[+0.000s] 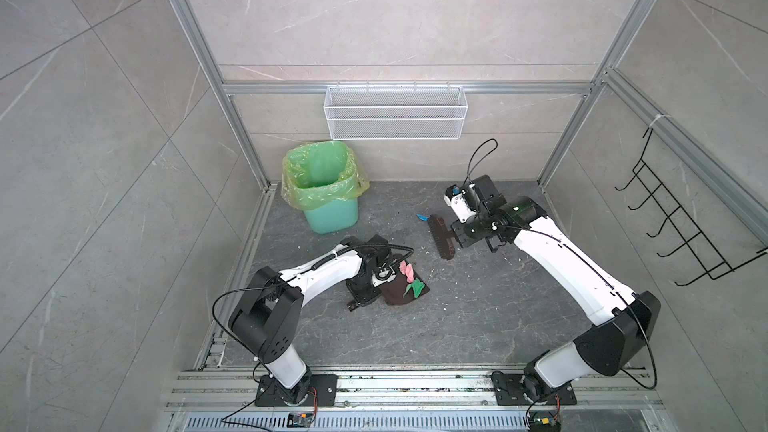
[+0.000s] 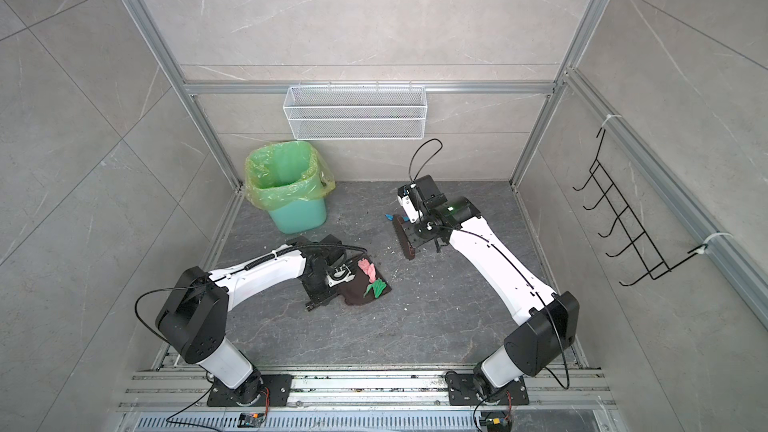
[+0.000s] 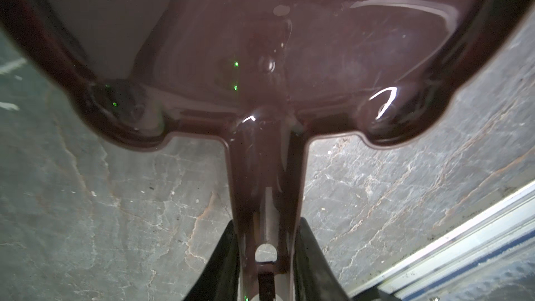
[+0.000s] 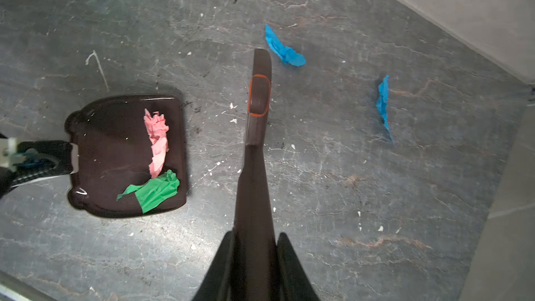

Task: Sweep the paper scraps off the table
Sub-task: 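Lift the loaded dustpan with the left gripper and carry it over the green bin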

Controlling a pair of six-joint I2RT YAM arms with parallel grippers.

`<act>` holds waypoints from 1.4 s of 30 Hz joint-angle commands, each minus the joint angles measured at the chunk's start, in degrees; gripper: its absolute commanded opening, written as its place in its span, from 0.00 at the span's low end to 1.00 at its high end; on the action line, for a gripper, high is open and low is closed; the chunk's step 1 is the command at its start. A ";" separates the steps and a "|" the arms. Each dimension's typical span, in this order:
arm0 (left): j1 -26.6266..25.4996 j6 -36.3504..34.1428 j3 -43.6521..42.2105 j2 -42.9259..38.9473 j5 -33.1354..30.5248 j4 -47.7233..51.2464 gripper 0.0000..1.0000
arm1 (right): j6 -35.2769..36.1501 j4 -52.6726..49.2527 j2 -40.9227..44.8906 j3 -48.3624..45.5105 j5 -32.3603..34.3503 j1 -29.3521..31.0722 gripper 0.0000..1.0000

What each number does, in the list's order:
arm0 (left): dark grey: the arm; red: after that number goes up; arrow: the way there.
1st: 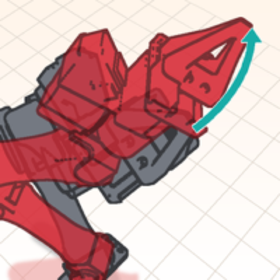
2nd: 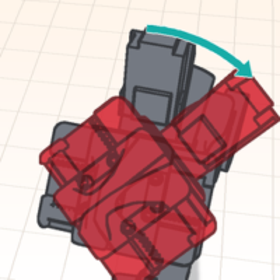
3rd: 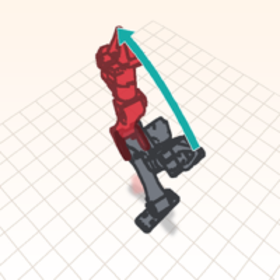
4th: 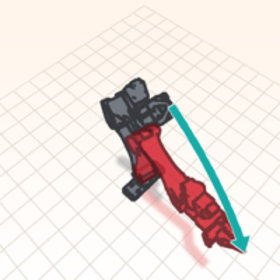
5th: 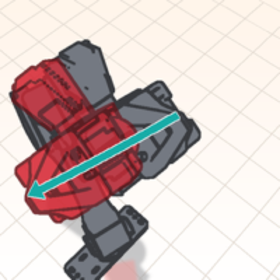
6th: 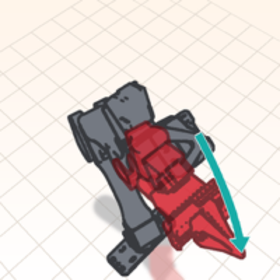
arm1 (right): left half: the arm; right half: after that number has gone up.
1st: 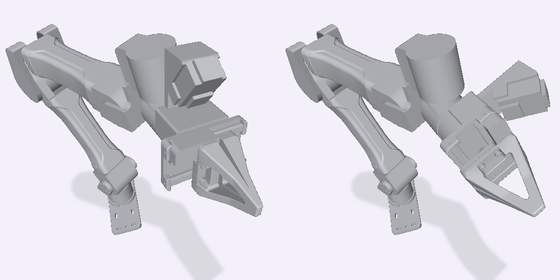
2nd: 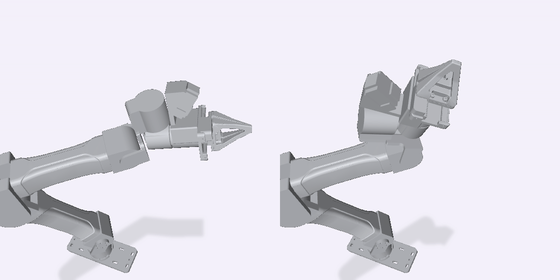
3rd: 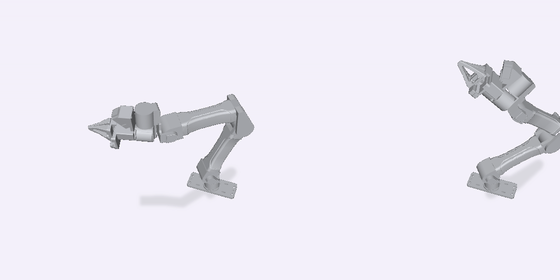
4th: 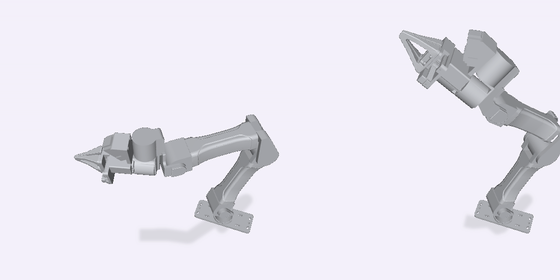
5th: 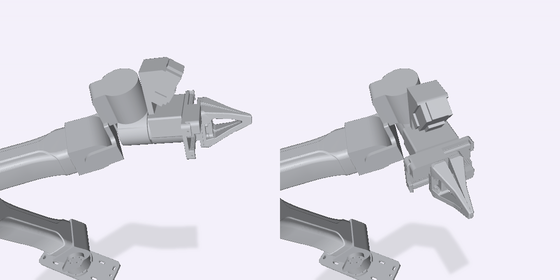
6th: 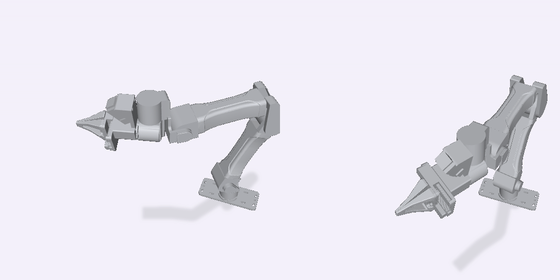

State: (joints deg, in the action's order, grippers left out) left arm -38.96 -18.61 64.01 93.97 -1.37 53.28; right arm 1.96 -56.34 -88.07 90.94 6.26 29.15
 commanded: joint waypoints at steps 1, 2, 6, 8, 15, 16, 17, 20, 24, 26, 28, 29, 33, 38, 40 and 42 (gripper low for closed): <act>0.21 1.13 0.45 -3.44 0.50 -1.67 0.00 | -2.63 3.31 2.88 -1.39 2.17 -1.53 0.00; 0.27 1.03 0.65 -3.77 0.49 -1.71 0.00 | -2.93 3.63 3.20 -1.85 2.26 -2.03 0.00; 0.42 0.77 1.88 -5.04 -0.10 -1.61 0.00 | -3.92 5.20 4.46 -3.56 2.44 -3.17 0.00; 0.54 0.52 2.56 -5.86 -0.64 -1.59 0.00 | -4.19 5.74 4.88 -4.13 2.35 -3.64 0.00; 1.17 0.21 5.20 -9.16 -0.79 -2.39 0.00 | -4.75 7.02 5.15 -5.40 1.50 -4.54 0.00; 1.34 0.09 5.69 -9.63 -0.70 -2.51 0.00 | -4.83 7.19 5.04 -5.41 1.39 -4.62 0.00; 1.63 -0.11 6.18 -10.01 -0.54 -2.44 0.00 | -4.77 7.34 4.97 -5.44 1.14 -4.62 0.00; 2.87 -0.85 7.59 -10.82 -0.28 -1.77 0.00 | -5.16 8.02 4.84 -5.85 0.14 -4.68 0.00; 6.78 -0.91 11.65 -11.05 1.74 1.57 0.00 | -5.56 9.18 4.45 -5.96 -1.87 -4.80 0.00; 8.27 -0.90 14.49 -11.01 1.49 3.59 0.00 | -5.72 9.56 3.99 -5.80 -2.59 -4.80 0.00; 9.44 -1.34 17.88 -10.83 1.37 5.64 0.00 | -5.67 9.52 3.39 -5.55 -3.31 -4.84 0.00; 10.04 -1.77 19.54 -10.75 1.37 6.41 0.00 | -5.86 9.58 3.13 -5.38 -3.56 -4.84 0.00; 12.33 -3.23 28.07 -8.73 1.07 11.56 0.00 | -6.22 10.13 2.86 -5.44 -4.83 -4.84 0.00; 17.97 -3.87 40.72 -3.83 0.06 18.63 0.00 | -7.08 11.55 3.32 -6.84 -5.68 -4.89 0.00; 19.94 -3.80 44.98 -2.13 -0.22 20.61 0.00 | -7.21 12.17 3.76 -7.52 -6.03 -4.88 0.00; 21.62 -3.81 49.06 -0.35 -0.04 22.36 0.00 | -7.15 12.23 3.84 -7.70 -6.37 -4.89 0.00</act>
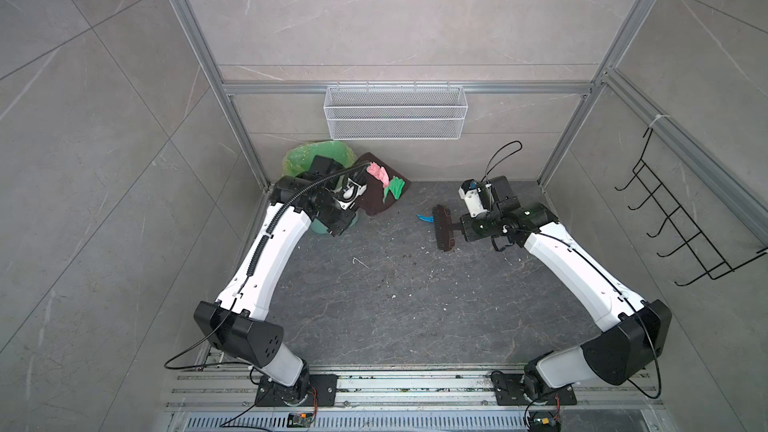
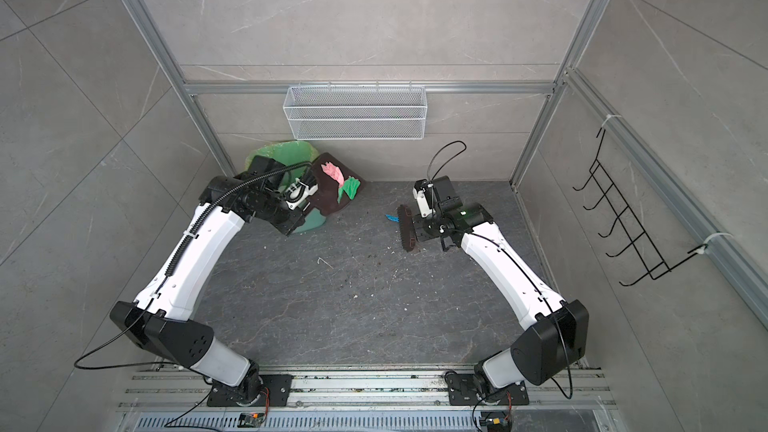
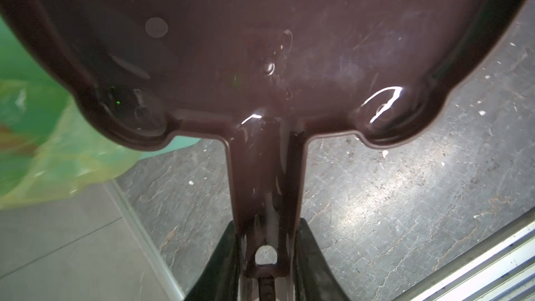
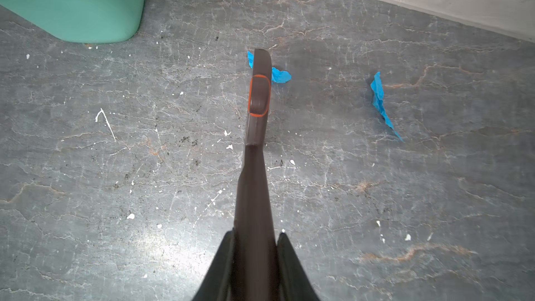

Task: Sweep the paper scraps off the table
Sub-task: 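Lift the loaded dustpan with the left gripper and carry it over the green bin, then tilt the dustpan over the green bin with the left gripper to dump scraps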

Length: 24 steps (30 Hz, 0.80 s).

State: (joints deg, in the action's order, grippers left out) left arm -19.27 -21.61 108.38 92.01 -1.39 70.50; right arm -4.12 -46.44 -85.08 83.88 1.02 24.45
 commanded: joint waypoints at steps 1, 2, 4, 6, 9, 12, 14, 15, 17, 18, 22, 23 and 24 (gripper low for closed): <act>2.73 -0.94 6.69 2.63 -0.09 6.00 0.00 | -1.12 2.22 0.80 -0.75 -1.28 -0.19 0.00; 3.45 -1.22 8.56 3.59 -0.31 6.76 0.00 | -1.10 2.28 0.87 -0.91 -1.37 -0.23 0.00; 4.38 -1.39 11.65 5.36 -1.49 8.30 0.00 | -1.12 2.31 1.01 -1.15 -1.41 -0.22 0.00; 4.68 -1.59 14.48 7.15 -3.97 9.45 0.00 | -1.50 3.10 1.62 -2.02 -1.28 -0.19 0.00; 5.44 -1.56 17.66 9.27 -5.83 10.16 0.00 | -1.99 4.27 2.37 -3.33 -1.82 -0.19 0.00; 7.14 -1.85 20.55 10.66 -7.38 10.51 0.00 | -2.08 3.93 2.53 -3.50 -2.33 -0.18 0.00; 9.00 -2.25 22.98 11.81 -8.17 11.33 0.00 | -1.87 3.98 3.07 -4.10 -2.25 -0.19 0.00; 9.76 -2.45 24.22 12.54 -8.21 11.93 0.00 | -1.89 3.97 3.37 -4.32 -2.09 -0.19 0.00; 11.64 -2.81 25.95 13.44 -8.28 12.59 0.00 | -1.83 3.98 4.01 -4.98 -1.92 -0.23 0.00; 12.53 -3.00 26.43 13.77 -8.38 12.59 0.00 | -1.78 3.91 4.36 -5.33 -1.85 -0.19 0.00; 15.88 -3.53 26.61 14.51 -9.60 12.48 0.00 | -1.95 3.72 5.66 -6.50 -1.81 -0.19 0.00; 16.66 -3.53 26.43 14.68 -10.28 12.34 0.00 | -1.99 3.46 5.96 -6.54 -1.81 -0.17 0.00; 17.27 -3.56 26.03 14.78 -10.98 12.02 0.00 | -1.82 3.27 6.17 -6.59 -1.61 -0.18 0.00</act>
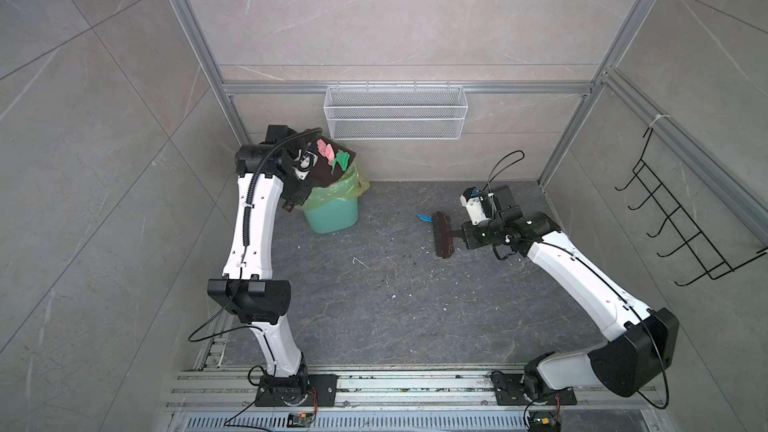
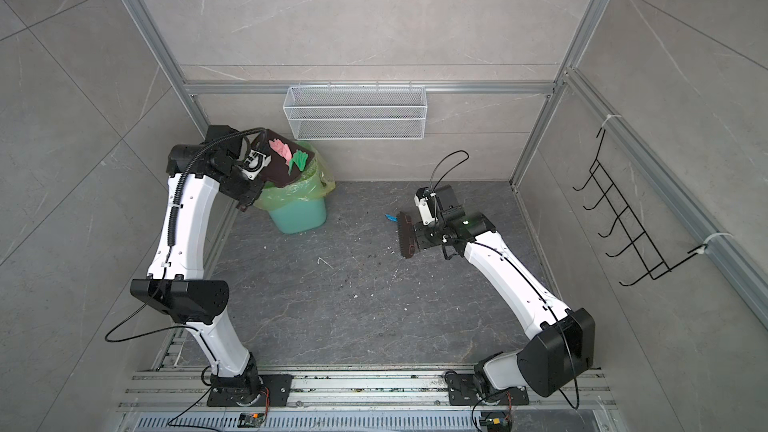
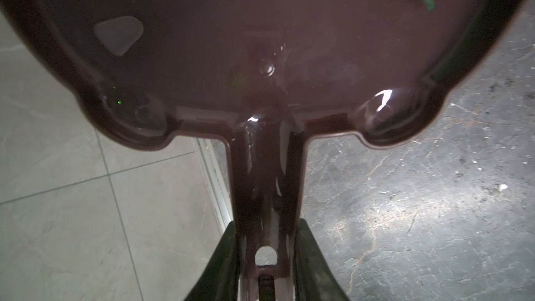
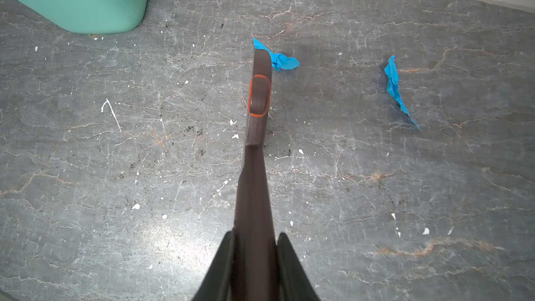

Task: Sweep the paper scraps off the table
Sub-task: 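Tilt the dustpan over the green bin with the left gripper to dump scraps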

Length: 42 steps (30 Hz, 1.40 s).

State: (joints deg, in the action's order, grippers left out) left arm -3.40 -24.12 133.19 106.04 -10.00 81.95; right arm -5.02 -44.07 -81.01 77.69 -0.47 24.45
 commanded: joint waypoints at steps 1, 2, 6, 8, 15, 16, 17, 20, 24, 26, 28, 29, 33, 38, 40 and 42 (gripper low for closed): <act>2.06 -1.00 0.78 0.77 -3.26 0.09 0.00 | -0.86 0.64 2.40 -0.46 0.18 -0.19 0.00; 2.53 -1.02 0.14 0.75 -4.03 -0.32 0.00 | -0.72 0.47 2.64 -0.46 0.51 -0.17 0.00; 3.20 -1.58 -2.41 0.56 -7.58 -3.24 0.00 | -0.47 0.25 3.48 -0.41 1.00 -0.14 0.00; 3.20 -2.69 -2.99 0.89 -10.09 -4.33 0.00 | -0.44 0.17 3.68 -0.41 0.92 -0.19 0.00; 3.22 -5.63 -2.63 3.10 -16.79 -7.48 0.00 | -0.70 -0.41 5.07 -1.14 1.00 -0.19 0.00; 3.18 -5.99 -2.50 3.33 -19.10 -8.11 0.00 | -0.80 -0.40 5.38 -1.40 1.15 -0.19 0.00; 3.10 -6.38 -2.57 3.46 -20.32 -8.78 0.00 | -0.83 -0.48 5.59 -1.54 1.24 -0.24 0.00; 3.07 -8.11 -2.56 3.74 -23.94 -10.95 0.00 | -0.84 -0.66 6.19 -1.72 1.67 -0.19 0.00; 2.84 -9.52 -1.48 3.56 -25.51 -13.28 0.00 | -0.81 -0.32 6.05 -1.52 1.42 -0.19 0.00; 2.54 -10.27 -1.01 3.47 -26.32 -14.19 0.00 | -0.96 -0.01 5.75 -1.42 1.00 -0.19 0.00; 2.05 -11.65 -0.67 3.25 -26.34 -14.45 0.00 | -1.13 0.24 5.48 -1.36 0.49 -0.13 0.00; 1.72 -12.44 -0.72 3.14 -26.37 -14.47 0.00 | -1.18 0.33 5.44 -1.32 0.43 -0.19 0.00; -0.31 -15.84 -1.64 2.86 -28.74 -15.97 0.00 | -0.90 0.63 5.17 -1.59 0.32 -0.19 0.00; -3.80 -22.17 -2.95 3.61 -33.98 -20.50 0.00 | -0.20 0.98 5.18 -1.49 0.47 -0.18 0.00; -4.87 -24.08 -1.67 4.54 -35.12 -21.32 0.00 | 0.17 1.40 5.11 -1.50 0.47 -0.19 0.00; -5.70 -26.28 -0.41 5.46 -36.27 -22.26 0.00 | 0.33 1.79 4.92 -1.50 0.47 -0.19 0.00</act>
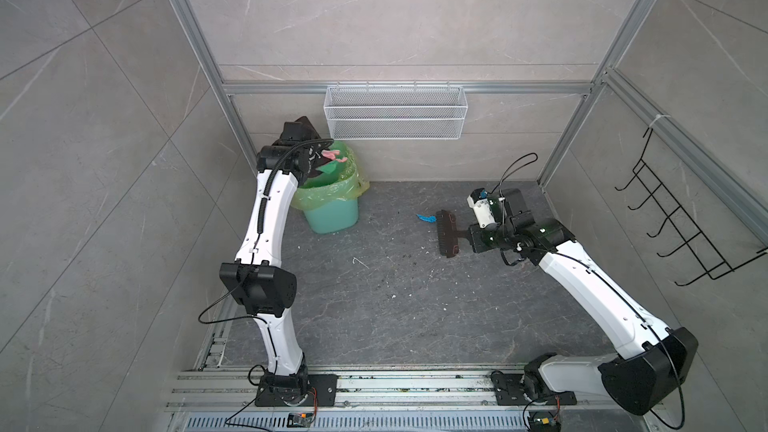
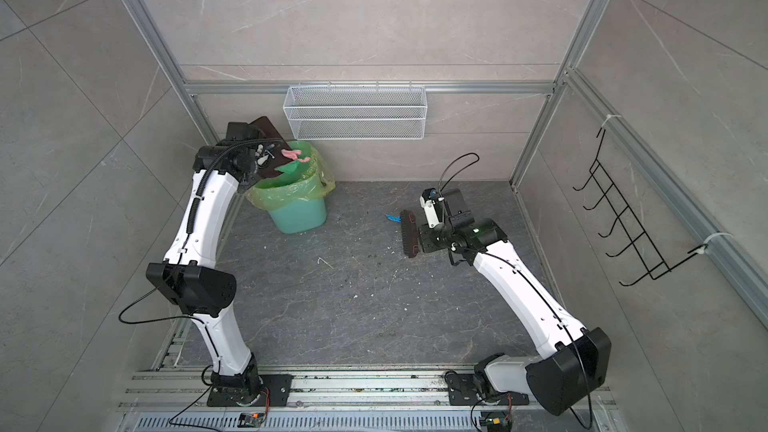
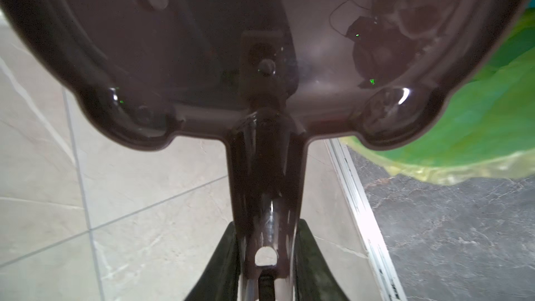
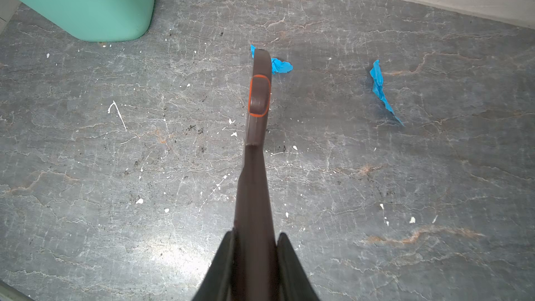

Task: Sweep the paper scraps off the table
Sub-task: 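Tilt the dustpan over the green bin with the left gripper to dump scraps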

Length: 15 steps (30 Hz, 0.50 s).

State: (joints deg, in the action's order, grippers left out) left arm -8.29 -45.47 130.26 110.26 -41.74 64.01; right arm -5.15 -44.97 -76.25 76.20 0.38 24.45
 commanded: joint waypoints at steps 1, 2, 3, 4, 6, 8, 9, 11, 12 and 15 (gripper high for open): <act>-1.05 -6.24 2.55 1.43 -5.18 -5.11 0.00 | 0.44 2.86 0.16 0.00 -0.38 -0.20 0.00; -1.24 -7.82 2.09 1.41 -6.03 -6.27 0.00 | 0.44 2.95 0.06 -0.01 -0.46 -0.19 0.00; -1.27 -9.31 1.23 1.20 -6.77 -7.65 0.00 | 0.49 3.12 0.09 -0.08 -0.51 -0.19 0.00; -1.29 -10.61 0.44 0.95 -7.50 -8.86 0.00 | 0.49 3.28 0.00 -0.03 -0.71 -0.21 0.00; -1.29 -12.22 -1.35 0.10 -8.19 -10.89 0.00 | 0.56 3.35 -0.11 -0.01 -0.82 -0.21 0.00; -1.29 -12.80 -2.11 -0.47 -8.33 -11.47 0.00 | 0.75 3.38 -0.20 0.07 -0.82 -0.19 0.00; -1.29 -12.96 -2.40 -0.72 -8.61 -11.54 0.00 | 0.79 3.36 -0.29 0.21 -0.82 -0.19 0.00; -1.29 -13.49 -2.76 -1.17 -9.26 -12.03 0.00 | 0.84 3.38 -0.29 0.37 -0.82 -0.14 0.00; -1.28 -13.81 -2.90 -1.47 -9.41 -12.46 0.00 | 0.84 3.47 -0.39 0.59 -0.82 -0.19 0.00; -1.20 -14.45 -3.21 -2.34 -9.55 -12.85 0.00 | 0.70 3.90 -0.37 0.96 -0.89 -0.19 0.00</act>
State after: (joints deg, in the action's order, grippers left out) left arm -9.80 -57.98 126.82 111.04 -48.42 54.70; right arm -4.93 -43.79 -76.51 76.20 0.16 24.45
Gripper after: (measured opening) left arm 0.280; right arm 0.232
